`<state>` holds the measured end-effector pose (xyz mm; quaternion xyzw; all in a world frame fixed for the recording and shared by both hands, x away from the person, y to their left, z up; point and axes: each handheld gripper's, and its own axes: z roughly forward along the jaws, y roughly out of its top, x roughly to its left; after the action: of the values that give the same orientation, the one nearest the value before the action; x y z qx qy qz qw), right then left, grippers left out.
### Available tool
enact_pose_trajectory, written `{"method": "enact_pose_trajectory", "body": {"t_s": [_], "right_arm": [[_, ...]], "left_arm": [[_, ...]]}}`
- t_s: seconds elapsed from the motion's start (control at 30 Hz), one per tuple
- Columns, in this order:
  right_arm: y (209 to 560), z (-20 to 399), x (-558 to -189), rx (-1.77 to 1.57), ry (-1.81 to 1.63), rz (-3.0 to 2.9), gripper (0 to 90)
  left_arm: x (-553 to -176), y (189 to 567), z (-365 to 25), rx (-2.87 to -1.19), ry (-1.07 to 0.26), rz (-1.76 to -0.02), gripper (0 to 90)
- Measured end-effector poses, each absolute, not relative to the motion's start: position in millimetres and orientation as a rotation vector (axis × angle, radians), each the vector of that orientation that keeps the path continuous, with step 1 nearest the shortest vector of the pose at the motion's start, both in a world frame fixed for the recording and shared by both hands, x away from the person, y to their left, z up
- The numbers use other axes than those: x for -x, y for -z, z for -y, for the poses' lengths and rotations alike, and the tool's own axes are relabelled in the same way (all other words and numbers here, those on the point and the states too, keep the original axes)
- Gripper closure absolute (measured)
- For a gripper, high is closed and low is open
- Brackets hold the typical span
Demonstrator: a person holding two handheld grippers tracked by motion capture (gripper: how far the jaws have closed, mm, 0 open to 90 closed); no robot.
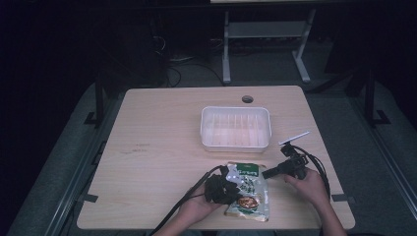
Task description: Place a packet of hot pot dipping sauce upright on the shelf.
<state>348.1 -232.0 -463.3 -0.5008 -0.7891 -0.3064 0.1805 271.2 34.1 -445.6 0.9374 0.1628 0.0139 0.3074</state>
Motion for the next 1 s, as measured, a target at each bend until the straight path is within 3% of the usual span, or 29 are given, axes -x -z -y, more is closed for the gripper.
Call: {"method": "enact_pose_trajectory", "body": {"t_s": [0.13,0.33,1.0], "right_arm": [[463.5,233.9,-348.3,1.423,0.854,2.209,63.3],[463.9,234.9,-348.9,1.436,0.851,2.192,63.2],[466.5,233.4,-349.0,1.424,0.852,2.141,63.2]], "left_arm": [[-275.2,444.3,-33.4,-2.480,-0.071,-0.457,71.5],[-278.2,447.3,-30.9,-2.496,-0.079,-0.474,77.6],[-281.5,452.0,-29.6,-2.512,-0.069,-0.476,82.8]]}}
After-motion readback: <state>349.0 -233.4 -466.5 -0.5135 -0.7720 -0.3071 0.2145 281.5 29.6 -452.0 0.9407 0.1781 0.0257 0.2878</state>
